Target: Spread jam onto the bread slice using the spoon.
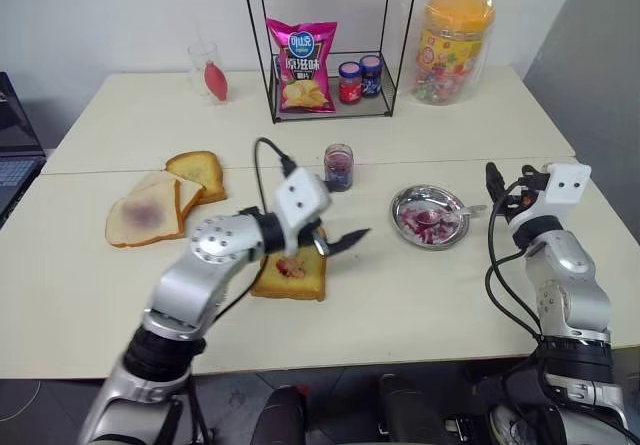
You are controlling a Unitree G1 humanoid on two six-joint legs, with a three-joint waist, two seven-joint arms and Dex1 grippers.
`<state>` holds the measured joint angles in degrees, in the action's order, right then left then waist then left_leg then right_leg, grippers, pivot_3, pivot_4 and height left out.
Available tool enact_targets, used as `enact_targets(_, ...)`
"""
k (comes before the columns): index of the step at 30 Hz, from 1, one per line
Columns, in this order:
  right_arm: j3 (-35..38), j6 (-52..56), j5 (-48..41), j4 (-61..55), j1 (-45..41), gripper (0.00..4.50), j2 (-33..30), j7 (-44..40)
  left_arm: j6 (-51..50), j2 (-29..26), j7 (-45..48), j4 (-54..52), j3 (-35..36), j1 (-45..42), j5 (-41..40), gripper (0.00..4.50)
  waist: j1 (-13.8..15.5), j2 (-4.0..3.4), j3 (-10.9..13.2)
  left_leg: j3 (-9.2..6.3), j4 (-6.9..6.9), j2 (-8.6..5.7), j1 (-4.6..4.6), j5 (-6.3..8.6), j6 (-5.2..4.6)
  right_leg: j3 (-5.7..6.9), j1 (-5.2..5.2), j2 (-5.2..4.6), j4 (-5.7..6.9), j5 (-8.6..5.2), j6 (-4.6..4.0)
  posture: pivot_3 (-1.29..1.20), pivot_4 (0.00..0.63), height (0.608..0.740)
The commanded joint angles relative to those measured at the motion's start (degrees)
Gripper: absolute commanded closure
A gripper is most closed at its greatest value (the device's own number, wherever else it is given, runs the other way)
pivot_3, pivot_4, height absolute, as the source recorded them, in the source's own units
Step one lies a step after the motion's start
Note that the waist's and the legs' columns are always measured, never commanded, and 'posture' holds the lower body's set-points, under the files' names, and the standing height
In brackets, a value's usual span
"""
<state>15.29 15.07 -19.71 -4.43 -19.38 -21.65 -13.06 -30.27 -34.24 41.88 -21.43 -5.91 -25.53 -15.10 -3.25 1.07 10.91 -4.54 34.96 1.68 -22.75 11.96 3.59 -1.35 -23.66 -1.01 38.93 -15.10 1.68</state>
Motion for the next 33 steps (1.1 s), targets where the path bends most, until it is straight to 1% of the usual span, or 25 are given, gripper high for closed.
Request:
enact_targets(1,-0.4,3.9,-5.0,-10.2,2.2,1.12,-5.4,-8.6,0.6,-9.5,4.7,2.0,8.9,3.8,-0.3,0.00,0.0,0.00,0.0,-0.01,0.00,0.00,-0.01,0.00,0.00,0.02,0.01,0.00,-0.01,0.00,0.00,0.00,0.150,0.740)
enact_targets(3,-0.6,6.3,-6.0,-12.4,3.8,0.78,-9.2,-12.7,2.2,-14.4,7.2,3.2,11.6,6.6,0.2,0.00,0.1,0.00,0.0,0.00,0.00,0.00,0.00,0.00,0.00,0.01,0.02,-0.01,-0.04,-0.01,-0.01,0.00,0.150,0.740)
enact_targets(4,-0.7,7.3,-6.5,-13.1,4.4,0.71,-10.5,-14.0,2.6,-15.9,7.9,3.6,12.5,7.5,0.2,0.00,0.2,0.00,0.0,-0.01,-0.01,0.00,-0.03,0.00,0.00,0.03,0.02,-0.01,-0.07,-0.01,-0.01,0.00,0.150,0.740)
enact_targets(5,-1.0,8.1,-7.1,-13.8,5.0,0.42,-12.0,-15.8,3.6,-17.4,8.3,4.1,12.8,8.5,1.0,0.00,0.2,0.01,0.0,0.00,0.00,0.00,-0.03,0.01,0.00,0.04,0.03,-0.04,-0.11,-0.01,-0.02,0.00,0.150,0.740)
enact_targets(7,-1.2,10.3,-8.6,-16.2,7.1,0.01,-15.9,-20.1,4.0,-21.2,11.0,5.2,15.6,12.3,0.7,0.00,0.5,0.01,0.0,0.00,0.00,-0.01,-0.04,0.01,0.00,0.06,0.06,-0.06,-0.17,-0.01,-0.02,0.00,0.150,0.740)
enact_targets(10,-1.1,12.9,-11.0,-19.0,9.6,0.01,-21.2,-26.7,4.0,-22.8,14.3,5.0,21.4,17.1,-3.1,0.00,0.7,0.01,0.0,-0.01,-0.01,0.00,-0.04,0.01,0.00,0.08,0.07,-0.08,-0.20,-0.03,-0.05,0.00,0.150,0.740)
enact_targets(12,-0.2,14.1,-12.7,-20.4,11.9,0.01,-25.6,-32.1,4.1,-23.5,15.9,3.9,24.6,20.6,-4.1,0.00,0.9,0.02,0.0,-0.01,-0.01,0.00,-0.05,0.01,0.00,0.12,0.06,-0.09,-0.20,-0.05,-0.08,0.00,0.150,0.740)
enact_targets(15,1.0,14.5,-13.9,-20.4,13.8,0.01,-28.8,-36.1,3.6,-23.7,17.1,2.0,26.6,23.3,-5.3,0.00,1.1,0.03,0.0,-0.04,-0.01,0.01,-0.04,0.01,0.00,0.17,0.07,-0.10,-0.21,-0.12,-0.20,0.00,0.150,0.740)
enact_targets(17,2.9,14.8,-14.7,-19.3,16.7,0.01,-31.8,-40.6,4.7,-23.8,17.8,0.5,27.2,26.0,-4.7,0.00,1.3,0.04,0.0,-0.04,0.00,0.02,-0.04,0.01,0.00,0.17,0.09,-0.11,-0.21,-0.20,-0.34,0.00,0.150,0.740)
enact_targets(19,3.6,14.1,-14.4,-18.5,18.1,0.01,-33.0,-42.6,5.5,-23.7,18.1,-0.1,27.3,27.0,-4.6,0.00,1.4,0.05,0.0,-0.02,0.01,0.00,-0.03,0.01,0.00,0.16,0.12,-0.14,-0.21,-0.21,-0.36,0.00,0.150,0.740)
enact_targets(29,3.3,13.4,-13.7,-18.0,17.7,0.01,-32.6,-43.2,4.5,-23.7,17.8,-0.6,26.0,25.5,-6.0,0.00,1.4,0.14,0.1,-0.02,0.01,0.01,0.00,0.01,0.01,0.18,0.13,-0.13,-0.22,-0.20,-0.35,0.00,0.150,0.740)
enact_targets(33,3.4,13.7,-13.7,-18.1,17.5,0.01,-32.4,-43.1,4.3,-23.2,18.6,-0.7,25.7,24.7,-7.4,0.00,1.4,0.14,0.1,-0.02,0.01,0.01,-0.01,0.02,0.01,0.20,0.13,-0.13,-0.23,-0.08,-0.13,0.00,0.150,0.740)
